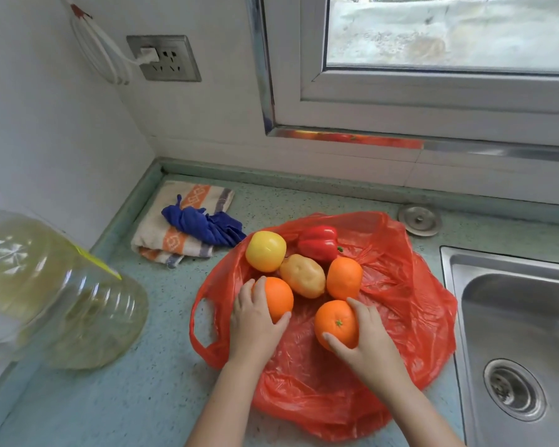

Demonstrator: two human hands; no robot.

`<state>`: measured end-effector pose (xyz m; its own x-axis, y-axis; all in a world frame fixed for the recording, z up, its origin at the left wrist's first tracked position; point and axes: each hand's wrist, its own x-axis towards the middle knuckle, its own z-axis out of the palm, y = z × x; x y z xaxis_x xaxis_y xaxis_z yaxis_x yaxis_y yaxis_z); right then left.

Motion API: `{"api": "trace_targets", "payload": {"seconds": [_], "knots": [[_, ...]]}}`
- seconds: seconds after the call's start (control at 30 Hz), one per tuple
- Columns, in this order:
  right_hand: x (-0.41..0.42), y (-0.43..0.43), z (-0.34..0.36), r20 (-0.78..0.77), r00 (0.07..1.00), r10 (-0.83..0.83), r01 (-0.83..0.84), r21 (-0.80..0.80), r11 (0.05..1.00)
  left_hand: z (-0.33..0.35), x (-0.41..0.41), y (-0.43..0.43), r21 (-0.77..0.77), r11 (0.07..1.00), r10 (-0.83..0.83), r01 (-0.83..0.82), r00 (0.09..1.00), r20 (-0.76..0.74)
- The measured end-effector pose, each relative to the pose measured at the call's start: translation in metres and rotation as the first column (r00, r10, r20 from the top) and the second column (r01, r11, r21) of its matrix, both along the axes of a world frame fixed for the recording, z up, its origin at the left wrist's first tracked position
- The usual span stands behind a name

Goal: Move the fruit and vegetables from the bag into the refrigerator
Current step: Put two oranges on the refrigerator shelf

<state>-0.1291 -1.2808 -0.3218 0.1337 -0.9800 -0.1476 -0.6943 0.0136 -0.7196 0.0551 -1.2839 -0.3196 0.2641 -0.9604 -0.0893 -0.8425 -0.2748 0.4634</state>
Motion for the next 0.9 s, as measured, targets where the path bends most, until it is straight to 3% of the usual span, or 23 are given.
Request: {"api": "trace_targets", "payload": {"seconds": [0.13,0.33,0.5,0.73,0.9], "knots": [[0.001,0.004,0.001,0.036,0.998,-0.049,0.045,0.095,0.994,0.0,-0.001,0.001,-0.019,1.0,-0.01,0.009,0.999,-0.037],[-0.002,0.011,0.005,0.04,0.992,-0.121,0.114,0.139,0.984,0.021,-0.001,0.021,-0.101,0.994,0.023,-0.051,0.965,-0.262],[-0.003,0.02,0.035,0.129,0.979,-0.16,0.152,0.069,0.986,0.059,-0.002,0.04,-0.208,0.974,-0.012,-0.086,0.904,-0.428],[-0.005,0.045,0.102,0.174,0.963,-0.208,0.231,-0.128,0.964,0.11,0.0,0.062,-0.351,0.936,-0.208,-0.006,0.797,-0.568],[-0.008,0.087,0.133,0.228,0.928,-0.293,0.342,-0.216,0.915,0.132,-0.006,0.08,-0.382,0.922,-0.319,0.057,0.668,-0.672]]}}
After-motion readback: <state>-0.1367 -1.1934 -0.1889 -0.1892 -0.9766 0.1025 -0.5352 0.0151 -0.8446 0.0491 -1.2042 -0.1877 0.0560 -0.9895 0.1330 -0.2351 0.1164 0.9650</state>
